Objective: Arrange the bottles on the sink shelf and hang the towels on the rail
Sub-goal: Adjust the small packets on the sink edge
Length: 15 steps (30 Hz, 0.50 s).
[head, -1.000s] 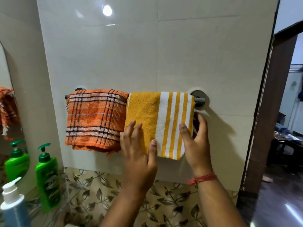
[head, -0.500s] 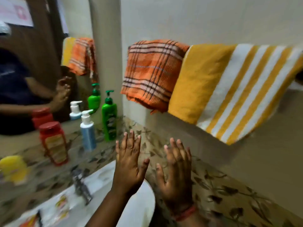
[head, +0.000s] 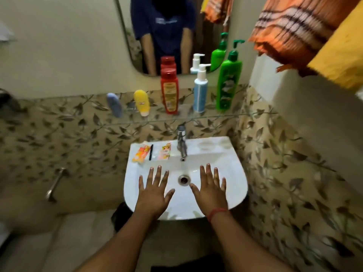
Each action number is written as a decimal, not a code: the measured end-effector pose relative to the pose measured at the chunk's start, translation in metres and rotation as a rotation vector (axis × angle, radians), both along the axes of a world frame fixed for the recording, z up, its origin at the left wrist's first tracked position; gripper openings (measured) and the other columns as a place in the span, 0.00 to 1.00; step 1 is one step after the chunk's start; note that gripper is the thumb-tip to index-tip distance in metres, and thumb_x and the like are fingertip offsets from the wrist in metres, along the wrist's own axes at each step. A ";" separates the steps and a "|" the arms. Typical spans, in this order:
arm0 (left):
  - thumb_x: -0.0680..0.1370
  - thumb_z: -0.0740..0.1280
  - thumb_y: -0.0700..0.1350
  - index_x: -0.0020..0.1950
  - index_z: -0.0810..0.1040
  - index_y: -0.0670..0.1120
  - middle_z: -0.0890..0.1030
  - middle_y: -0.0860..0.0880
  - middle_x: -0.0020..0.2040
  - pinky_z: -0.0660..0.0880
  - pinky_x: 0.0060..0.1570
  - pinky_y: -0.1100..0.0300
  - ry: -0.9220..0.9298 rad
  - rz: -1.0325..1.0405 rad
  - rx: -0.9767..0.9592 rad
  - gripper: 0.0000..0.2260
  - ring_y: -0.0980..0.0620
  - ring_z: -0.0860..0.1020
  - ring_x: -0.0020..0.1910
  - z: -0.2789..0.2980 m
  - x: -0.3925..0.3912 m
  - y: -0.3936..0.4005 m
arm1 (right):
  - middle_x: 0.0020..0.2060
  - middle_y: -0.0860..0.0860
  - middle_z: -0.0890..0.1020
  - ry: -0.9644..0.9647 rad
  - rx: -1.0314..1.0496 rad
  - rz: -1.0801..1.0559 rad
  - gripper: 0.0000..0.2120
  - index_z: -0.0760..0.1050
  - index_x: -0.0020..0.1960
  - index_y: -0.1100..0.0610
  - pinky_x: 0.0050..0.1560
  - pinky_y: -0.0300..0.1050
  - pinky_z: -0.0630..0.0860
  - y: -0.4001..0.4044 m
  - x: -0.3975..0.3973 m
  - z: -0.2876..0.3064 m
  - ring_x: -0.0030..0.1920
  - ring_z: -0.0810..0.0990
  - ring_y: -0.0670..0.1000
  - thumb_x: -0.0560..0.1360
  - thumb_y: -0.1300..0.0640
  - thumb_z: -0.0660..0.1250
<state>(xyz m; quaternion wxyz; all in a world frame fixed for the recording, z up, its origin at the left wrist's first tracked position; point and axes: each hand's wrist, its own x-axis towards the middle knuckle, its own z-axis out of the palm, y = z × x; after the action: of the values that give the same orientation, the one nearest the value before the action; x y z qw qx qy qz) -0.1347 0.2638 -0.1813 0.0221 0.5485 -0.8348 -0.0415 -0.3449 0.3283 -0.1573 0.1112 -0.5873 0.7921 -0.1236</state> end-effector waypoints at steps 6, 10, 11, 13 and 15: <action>0.77 0.33 0.70 0.82 0.46 0.55 0.41 0.50 0.82 0.40 0.75 0.36 -0.001 0.124 0.036 0.36 0.47 0.39 0.81 -0.004 0.046 0.000 | 0.81 0.47 0.39 0.002 0.079 0.146 0.35 0.40 0.81 0.47 0.78 0.62 0.40 -0.023 0.047 -0.016 0.80 0.37 0.54 0.80 0.34 0.46; 0.72 0.26 0.71 0.81 0.38 0.56 0.36 0.50 0.82 0.37 0.75 0.35 -0.003 0.153 0.072 0.39 0.45 0.34 0.80 -0.008 0.062 -0.011 | 0.81 0.48 0.39 0.018 0.127 0.174 0.35 0.40 0.81 0.47 0.78 0.62 0.39 -0.040 0.068 -0.022 0.80 0.37 0.54 0.80 0.34 0.45; 0.72 0.26 0.71 0.81 0.37 0.56 0.35 0.50 0.82 0.37 0.75 0.35 -0.006 0.154 0.088 0.39 0.45 0.34 0.80 -0.008 0.065 -0.015 | 0.81 0.48 0.39 0.032 0.139 0.173 0.35 0.39 0.81 0.47 0.78 0.62 0.39 -0.045 0.072 -0.023 0.80 0.37 0.54 0.80 0.34 0.45; 0.74 0.29 0.70 0.81 0.36 0.57 0.35 0.50 0.82 0.36 0.75 0.35 -0.004 0.145 0.110 0.37 0.45 0.34 0.80 -0.012 0.070 -0.027 | 0.81 0.49 0.39 0.046 0.144 0.159 0.35 0.39 0.81 0.47 0.78 0.62 0.40 -0.058 0.080 -0.026 0.80 0.38 0.55 0.80 0.33 0.45; 0.77 0.33 0.69 0.81 0.36 0.57 0.34 0.50 0.82 0.36 0.75 0.35 -0.012 0.130 0.122 0.35 0.45 0.33 0.80 -0.015 0.075 -0.041 | 0.81 0.49 0.40 0.057 0.139 0.148 0.35 0.39 0.81 0.47 0.78 0.62 0.40 -0.070 0.085 -0.028 0.80 0.38 0.55 0.80 0.33 0.45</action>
<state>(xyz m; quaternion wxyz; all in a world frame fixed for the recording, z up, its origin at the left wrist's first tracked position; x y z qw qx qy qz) -0.0595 0.2229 -0.1967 -0.0136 0.6021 -0.7935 -0.0876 -0.2596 0.2587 -0.1853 0.1379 -0.6382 0.7562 -0.0433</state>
